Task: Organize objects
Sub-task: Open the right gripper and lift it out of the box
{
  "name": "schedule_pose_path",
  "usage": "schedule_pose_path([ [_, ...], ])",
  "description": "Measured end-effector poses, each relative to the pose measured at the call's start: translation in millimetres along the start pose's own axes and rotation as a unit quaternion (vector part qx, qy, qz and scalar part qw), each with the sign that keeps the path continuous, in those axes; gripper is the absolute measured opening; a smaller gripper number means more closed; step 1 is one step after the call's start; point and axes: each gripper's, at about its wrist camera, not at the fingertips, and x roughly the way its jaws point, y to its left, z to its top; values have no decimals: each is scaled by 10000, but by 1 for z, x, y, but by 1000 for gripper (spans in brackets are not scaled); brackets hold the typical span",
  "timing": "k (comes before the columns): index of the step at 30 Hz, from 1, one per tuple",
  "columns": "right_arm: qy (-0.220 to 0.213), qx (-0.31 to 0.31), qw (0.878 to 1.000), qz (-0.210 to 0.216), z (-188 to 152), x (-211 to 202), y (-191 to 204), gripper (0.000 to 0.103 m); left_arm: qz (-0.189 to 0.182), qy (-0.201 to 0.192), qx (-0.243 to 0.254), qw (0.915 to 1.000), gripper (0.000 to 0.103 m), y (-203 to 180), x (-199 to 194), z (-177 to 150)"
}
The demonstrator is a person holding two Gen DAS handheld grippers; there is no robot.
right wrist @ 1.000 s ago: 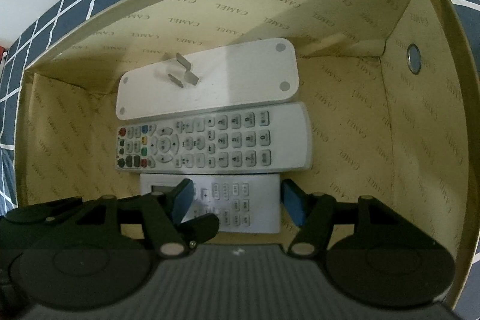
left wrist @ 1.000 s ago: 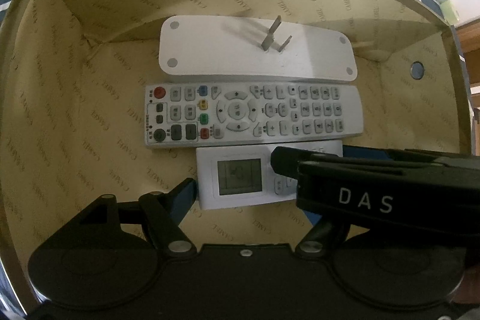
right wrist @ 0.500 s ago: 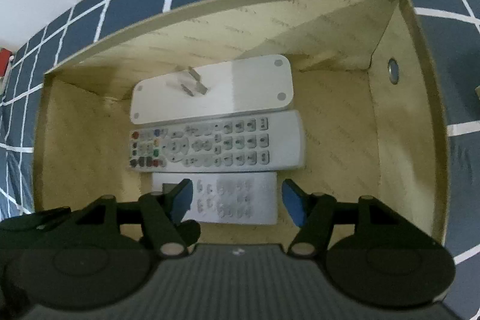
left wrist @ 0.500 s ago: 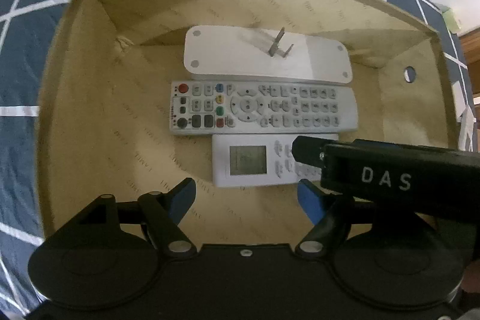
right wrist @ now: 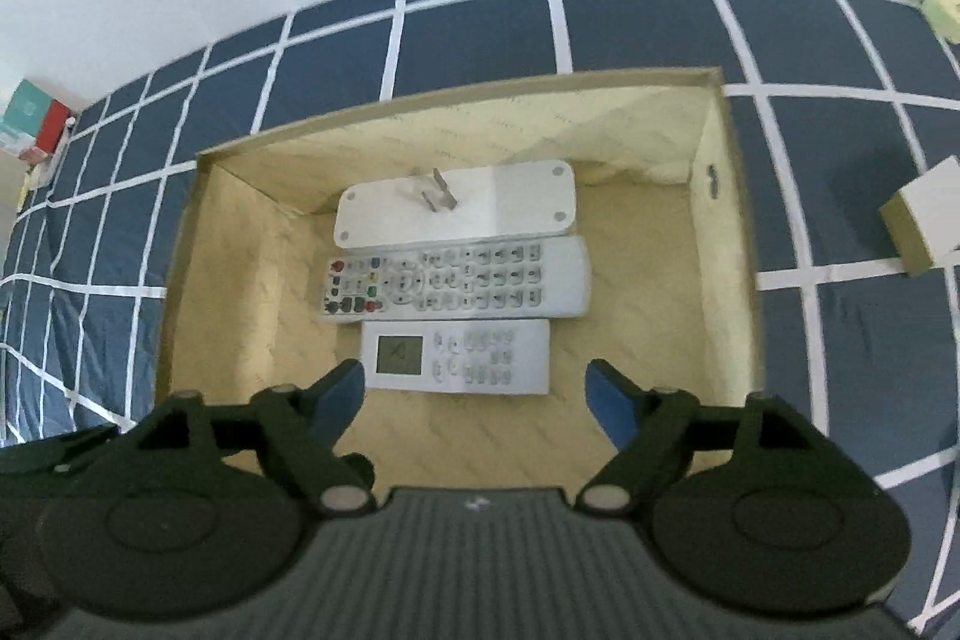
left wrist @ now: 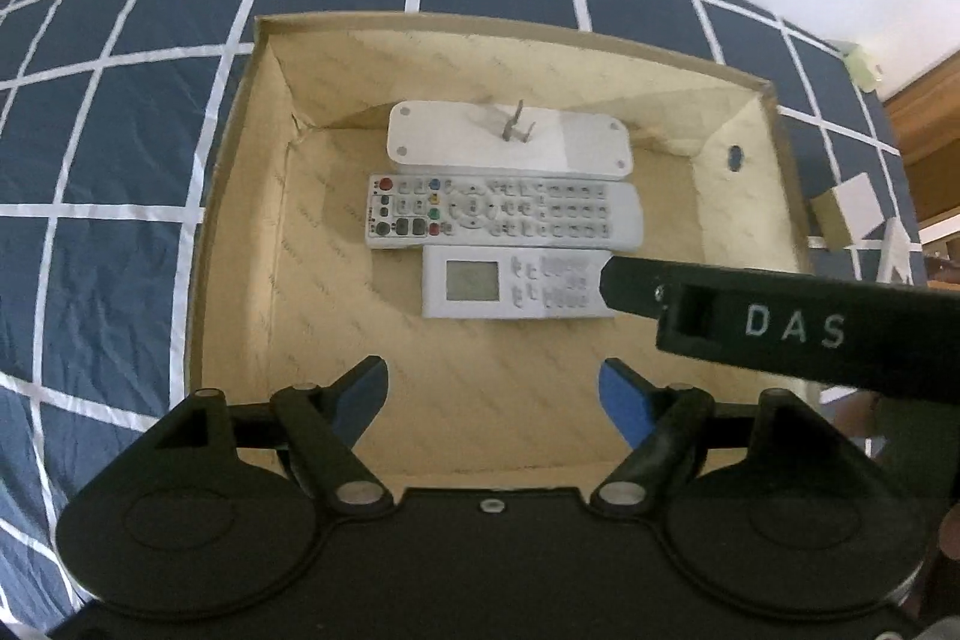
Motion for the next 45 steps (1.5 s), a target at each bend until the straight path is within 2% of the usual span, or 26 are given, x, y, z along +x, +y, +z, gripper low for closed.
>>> schedule_pose_path([
  [4,-217,56,9997,-24,-12,-25,-8,92,29,-174,20,9998,84,-8,-20,-13],
  [15,-560,203,9981,-137,-50,-77,-41,103,78,-444,73,9990,94,-41,-49,-50],
  [25,-719,365,9963,-282,-72,-112,-84,103,142,-571,238,9980,103,-83,-59,-70],
  [34,-768,487,9953,-339,-83,-132,-138,103,195,-577,355,9975,103,-137,-51,-74],
  [45,-617,392,9969,-303,-88,-150,-217,103,364,-477,279,9978,103,-214,-29,-80],
])
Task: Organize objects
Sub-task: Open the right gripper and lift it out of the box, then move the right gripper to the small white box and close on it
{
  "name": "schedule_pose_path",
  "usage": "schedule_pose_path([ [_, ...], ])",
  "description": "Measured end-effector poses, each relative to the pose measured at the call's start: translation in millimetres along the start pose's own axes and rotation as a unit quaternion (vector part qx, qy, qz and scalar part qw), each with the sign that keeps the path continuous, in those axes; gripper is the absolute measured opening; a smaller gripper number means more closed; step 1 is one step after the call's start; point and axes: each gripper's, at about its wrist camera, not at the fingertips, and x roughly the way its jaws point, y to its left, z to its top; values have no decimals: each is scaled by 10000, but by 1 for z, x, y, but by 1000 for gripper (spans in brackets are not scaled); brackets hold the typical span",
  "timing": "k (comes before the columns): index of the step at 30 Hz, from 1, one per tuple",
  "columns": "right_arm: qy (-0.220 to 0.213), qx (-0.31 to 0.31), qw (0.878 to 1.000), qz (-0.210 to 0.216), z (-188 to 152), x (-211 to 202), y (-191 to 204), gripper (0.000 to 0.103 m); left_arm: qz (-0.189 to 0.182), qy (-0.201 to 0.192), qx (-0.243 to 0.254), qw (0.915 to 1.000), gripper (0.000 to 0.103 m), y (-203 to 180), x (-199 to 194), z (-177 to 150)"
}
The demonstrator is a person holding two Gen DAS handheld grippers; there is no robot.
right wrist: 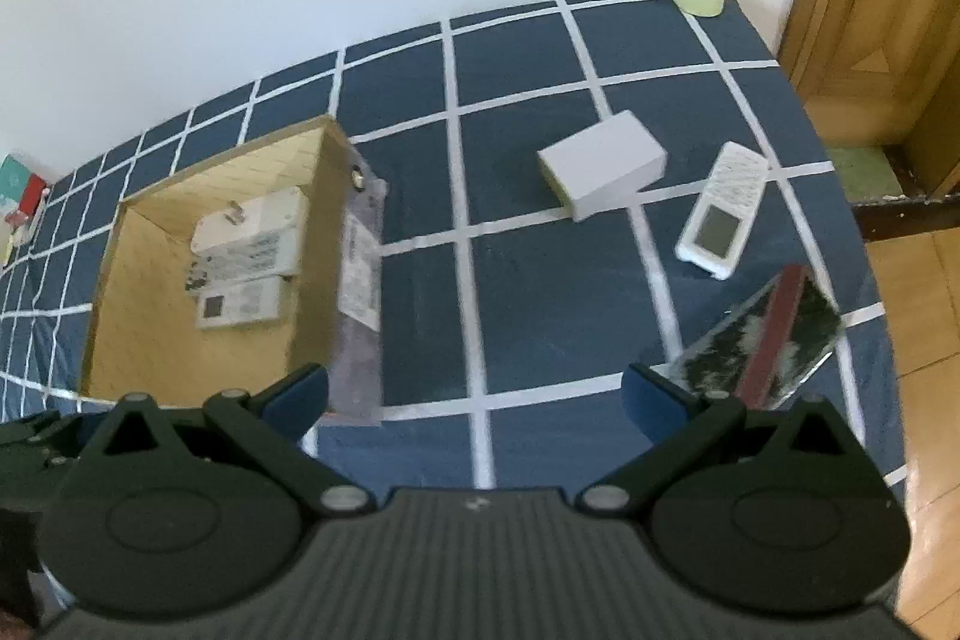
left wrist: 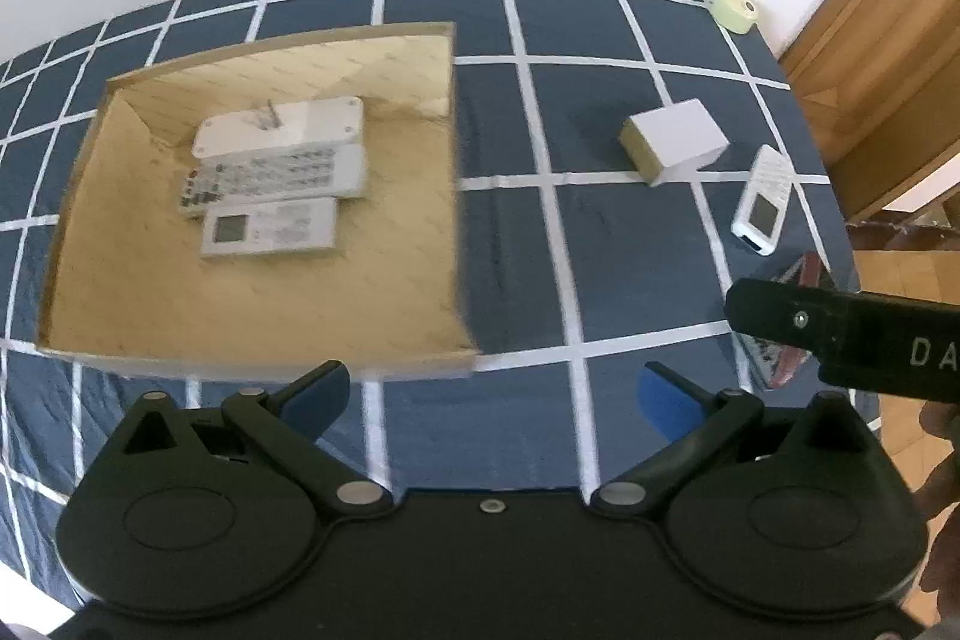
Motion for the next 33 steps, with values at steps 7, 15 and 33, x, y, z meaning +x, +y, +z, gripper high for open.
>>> schedule_pose_path([
  [7,106,-202,9997,92,6,-2,-48,103,121,22,-243,9996,103,-44,10,-7],
  [15,198,-500,9983,221,14,-1,-92,103,298,-39,-649,9974,103,-81,18,-12],
  [33,271,-826,9955,383,72,20,-135,103,476,-45,-1008,9938,103,-119,46,25],
])
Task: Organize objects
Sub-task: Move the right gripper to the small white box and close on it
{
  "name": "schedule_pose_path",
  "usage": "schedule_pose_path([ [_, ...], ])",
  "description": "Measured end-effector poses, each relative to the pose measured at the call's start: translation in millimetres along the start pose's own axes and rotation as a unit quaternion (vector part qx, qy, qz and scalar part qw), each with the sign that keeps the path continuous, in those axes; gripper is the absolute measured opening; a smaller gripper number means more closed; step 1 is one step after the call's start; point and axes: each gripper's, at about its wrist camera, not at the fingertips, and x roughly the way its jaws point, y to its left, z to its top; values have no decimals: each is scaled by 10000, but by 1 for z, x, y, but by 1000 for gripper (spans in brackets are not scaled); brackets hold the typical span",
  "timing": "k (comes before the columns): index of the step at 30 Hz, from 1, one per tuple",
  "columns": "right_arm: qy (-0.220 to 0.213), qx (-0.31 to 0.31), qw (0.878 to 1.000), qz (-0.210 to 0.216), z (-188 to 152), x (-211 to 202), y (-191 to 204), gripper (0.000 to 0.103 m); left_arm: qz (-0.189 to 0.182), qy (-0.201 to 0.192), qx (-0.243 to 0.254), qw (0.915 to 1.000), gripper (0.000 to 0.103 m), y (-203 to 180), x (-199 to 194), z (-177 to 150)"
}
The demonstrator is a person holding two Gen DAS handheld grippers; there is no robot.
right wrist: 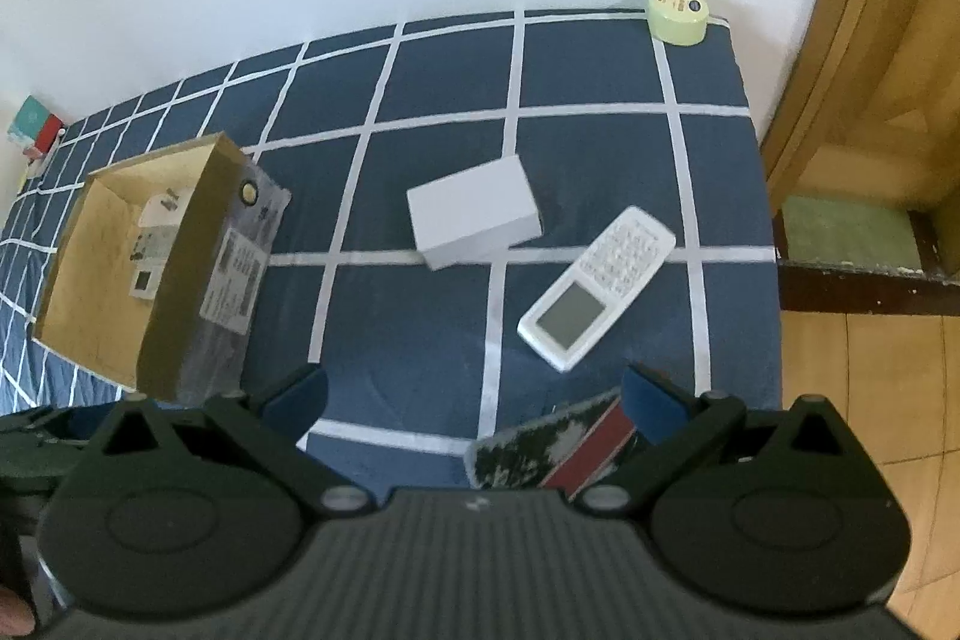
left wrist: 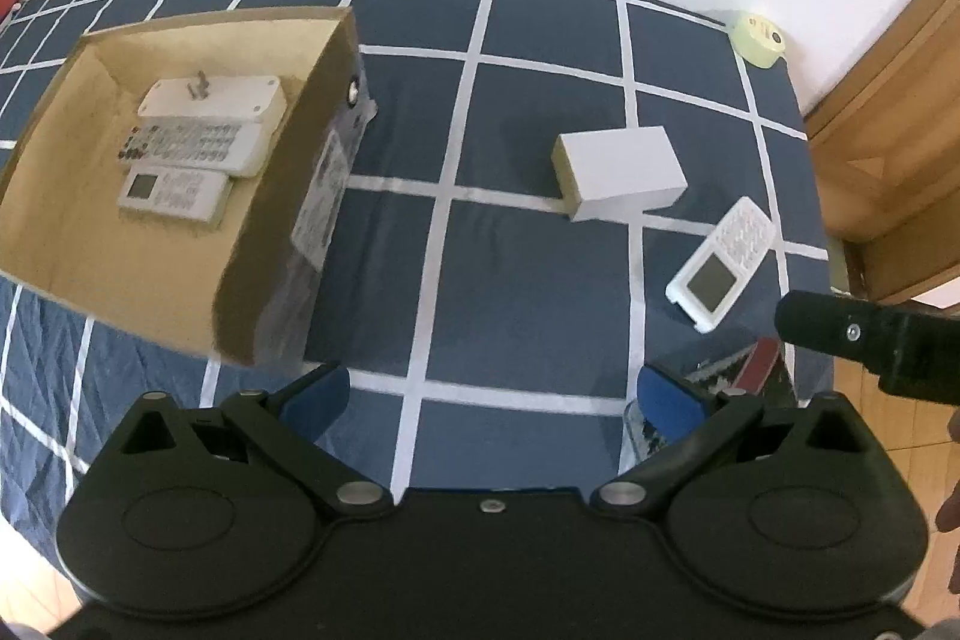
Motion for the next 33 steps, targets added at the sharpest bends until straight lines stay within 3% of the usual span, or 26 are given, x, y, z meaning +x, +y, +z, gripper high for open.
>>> schedule_pose_path([
  [21,560,-177,9981,212,107,106,-24,103,-225,517,-329,9979,103,-17,103,91],
  [33,1109,-384,9923,403,138,175,-23,103,-526,769,-588,9939,101,-17,159,116],
])
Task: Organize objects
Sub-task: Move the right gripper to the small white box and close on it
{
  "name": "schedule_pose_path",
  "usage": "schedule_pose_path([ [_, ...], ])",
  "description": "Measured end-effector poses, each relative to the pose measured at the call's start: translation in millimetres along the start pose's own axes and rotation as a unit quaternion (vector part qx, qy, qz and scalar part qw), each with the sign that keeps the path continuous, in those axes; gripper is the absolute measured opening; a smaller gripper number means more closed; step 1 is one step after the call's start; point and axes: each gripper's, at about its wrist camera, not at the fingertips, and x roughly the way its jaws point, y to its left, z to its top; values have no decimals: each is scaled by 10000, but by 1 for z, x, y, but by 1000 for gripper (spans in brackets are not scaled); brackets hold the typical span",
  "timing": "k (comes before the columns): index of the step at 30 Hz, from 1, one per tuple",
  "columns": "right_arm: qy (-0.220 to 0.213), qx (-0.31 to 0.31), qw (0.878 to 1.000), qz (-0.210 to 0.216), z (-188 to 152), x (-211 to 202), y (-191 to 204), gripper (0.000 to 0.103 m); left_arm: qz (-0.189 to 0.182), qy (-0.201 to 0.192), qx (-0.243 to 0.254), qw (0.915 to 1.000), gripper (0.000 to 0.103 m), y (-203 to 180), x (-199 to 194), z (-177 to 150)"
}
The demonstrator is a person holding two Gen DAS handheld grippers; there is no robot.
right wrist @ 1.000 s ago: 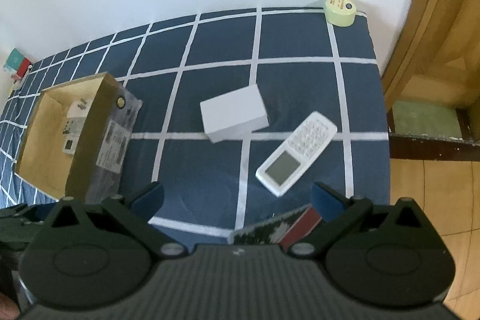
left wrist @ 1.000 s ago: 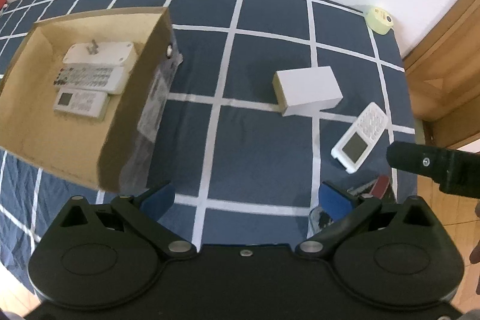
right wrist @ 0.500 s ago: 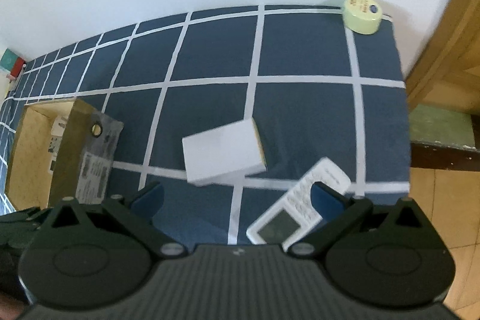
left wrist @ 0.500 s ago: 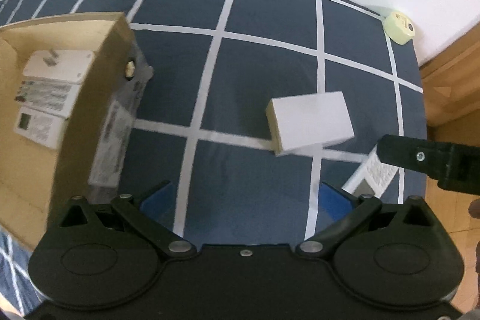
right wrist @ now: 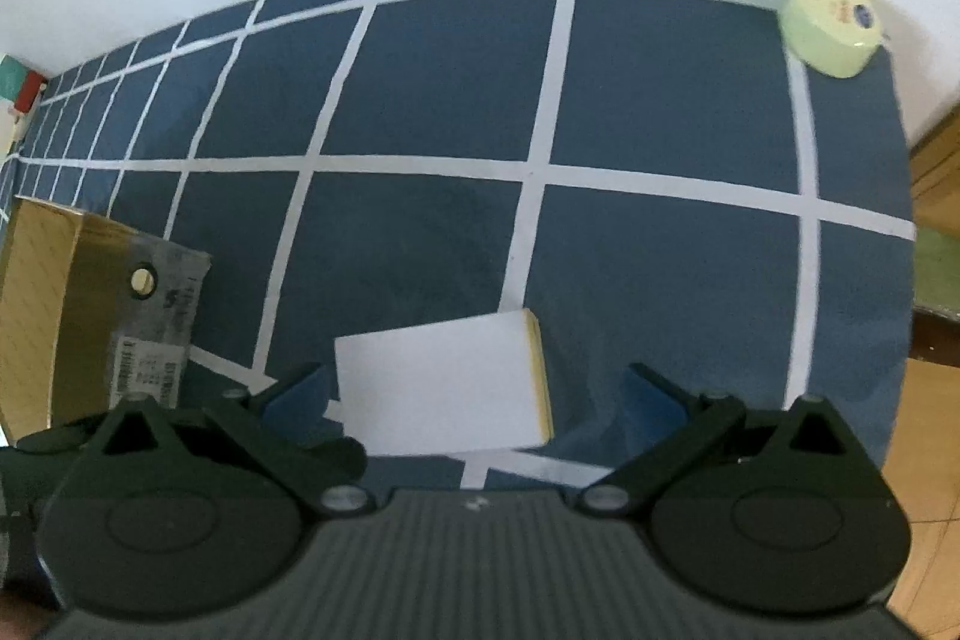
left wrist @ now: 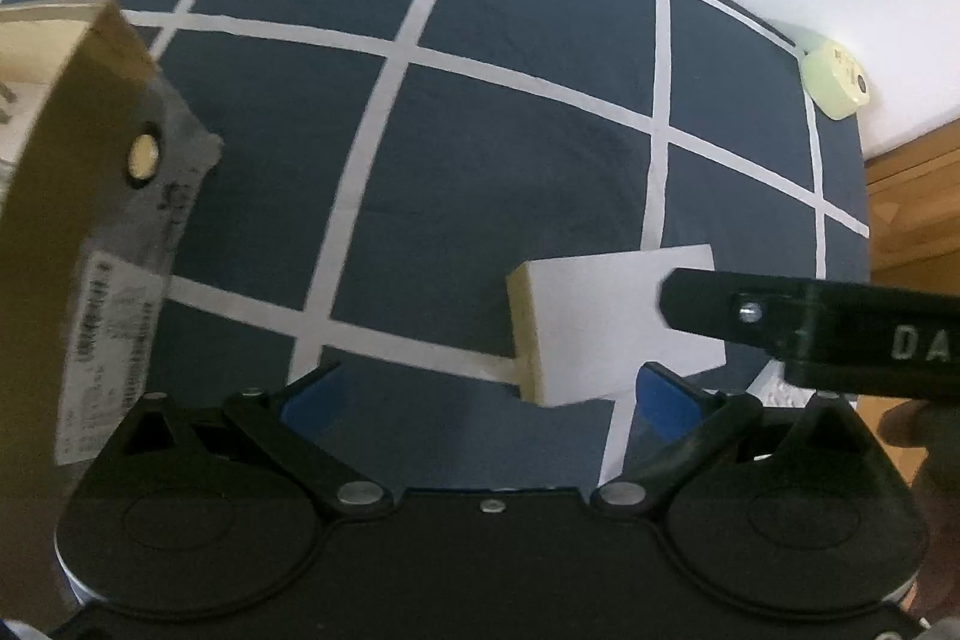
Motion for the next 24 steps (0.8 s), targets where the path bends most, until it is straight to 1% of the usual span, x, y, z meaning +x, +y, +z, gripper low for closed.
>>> schedule_pose_path([
  [3,127,-40,9999,77,4,12,-2,102,-59,85,-27,9999,99,-1,11,4],
  [6,217,-69,9997,100,7,22,-3,100,-172,158,-79,9997,98,-2,20,7],
  [7,248,-75,9996,104,8,25,-4,100,-205,176,-85,9996,95,-2,22,8],
  [10,336,-79,9993,157,9,33,-6,99,-334,260,-146,9990,91,-2,30,10],
  [11,359,-98,9992,177,9,35,-5,98,-382,284,-161,9987,91,-2,32,10],
  [13,424,-134,9988,218,10,39,-5,90,-477,295,-189,9982,90,-3,34,11],
  [14,455,-140,9986,223,10,41,-5,89,-518,298,-196,9980,89,-3,35,11],
  [16,491,-154,9984,243,10,43,-4,86,-635,312,-204,9973,85,-4,35,12],
  [20,510,-170,9982,275,10,45,-3,85,-781,331,-254,9961,81,-5,37,13],
  [24,539,-127,9978,361,11,47,-4,81,-922,316,-288,9948,78,-5,39,14],
])
